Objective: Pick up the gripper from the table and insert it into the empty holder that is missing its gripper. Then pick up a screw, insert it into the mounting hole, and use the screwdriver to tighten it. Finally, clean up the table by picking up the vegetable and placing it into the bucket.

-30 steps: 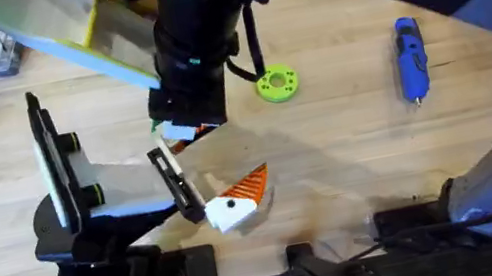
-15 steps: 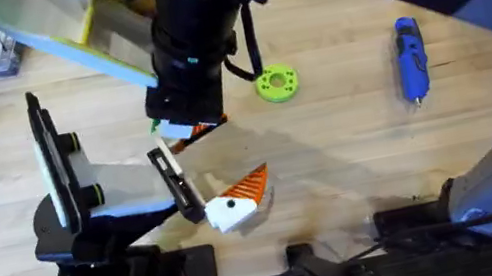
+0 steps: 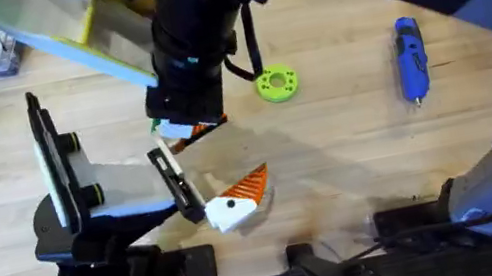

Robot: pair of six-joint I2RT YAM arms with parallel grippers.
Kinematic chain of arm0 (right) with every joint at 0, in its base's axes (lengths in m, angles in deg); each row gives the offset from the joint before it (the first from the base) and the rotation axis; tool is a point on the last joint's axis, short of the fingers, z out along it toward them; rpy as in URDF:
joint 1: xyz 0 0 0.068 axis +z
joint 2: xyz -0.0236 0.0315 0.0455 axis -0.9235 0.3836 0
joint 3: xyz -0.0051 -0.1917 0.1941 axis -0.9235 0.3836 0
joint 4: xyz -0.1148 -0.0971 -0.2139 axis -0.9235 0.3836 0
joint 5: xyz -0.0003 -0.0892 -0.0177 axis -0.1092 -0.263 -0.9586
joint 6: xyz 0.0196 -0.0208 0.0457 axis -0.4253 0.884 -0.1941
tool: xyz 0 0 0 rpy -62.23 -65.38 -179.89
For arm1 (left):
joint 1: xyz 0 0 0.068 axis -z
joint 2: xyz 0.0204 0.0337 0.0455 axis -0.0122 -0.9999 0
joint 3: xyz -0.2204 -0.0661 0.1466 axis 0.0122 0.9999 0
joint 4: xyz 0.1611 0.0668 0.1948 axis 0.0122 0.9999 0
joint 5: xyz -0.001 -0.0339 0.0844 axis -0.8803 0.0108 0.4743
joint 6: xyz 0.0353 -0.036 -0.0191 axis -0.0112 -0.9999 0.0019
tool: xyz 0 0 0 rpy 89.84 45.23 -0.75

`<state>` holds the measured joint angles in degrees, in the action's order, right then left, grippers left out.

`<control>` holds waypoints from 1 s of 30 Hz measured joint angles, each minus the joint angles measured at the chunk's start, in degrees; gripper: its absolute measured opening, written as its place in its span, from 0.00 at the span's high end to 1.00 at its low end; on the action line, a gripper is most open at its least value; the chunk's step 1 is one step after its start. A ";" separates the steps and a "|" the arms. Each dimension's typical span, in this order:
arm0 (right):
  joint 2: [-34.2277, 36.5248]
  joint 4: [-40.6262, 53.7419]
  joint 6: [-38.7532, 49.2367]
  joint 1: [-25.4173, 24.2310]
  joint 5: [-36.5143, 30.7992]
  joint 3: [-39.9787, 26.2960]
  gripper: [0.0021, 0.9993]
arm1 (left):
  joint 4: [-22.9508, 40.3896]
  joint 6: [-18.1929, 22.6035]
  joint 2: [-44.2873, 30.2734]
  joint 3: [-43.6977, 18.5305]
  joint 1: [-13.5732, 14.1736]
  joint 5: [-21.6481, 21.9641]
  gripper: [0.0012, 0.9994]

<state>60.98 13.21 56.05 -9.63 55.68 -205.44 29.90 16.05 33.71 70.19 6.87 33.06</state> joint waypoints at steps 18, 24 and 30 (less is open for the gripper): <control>0.00 0.00 0.00 -0.93 0.04 0.00 0.99 | 0.02 0.00 0.00 0.00 0.00 0.00 0.01; 0.35 0.00 -0.04 -0.93 0.98 0.00 0.99 | 0.02 0.00 0.00 0.00 0.00 0.00 0.01; 1.21 0.05 -0.05 -0.93 2.12 0.00 0.99 | 0.02 0.00 0.00 0.00 0.00 0.00 0.01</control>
<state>62.18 13.26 56.00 -10.56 57.81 -205.44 29.92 16.05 33.71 70.19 6.87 33.06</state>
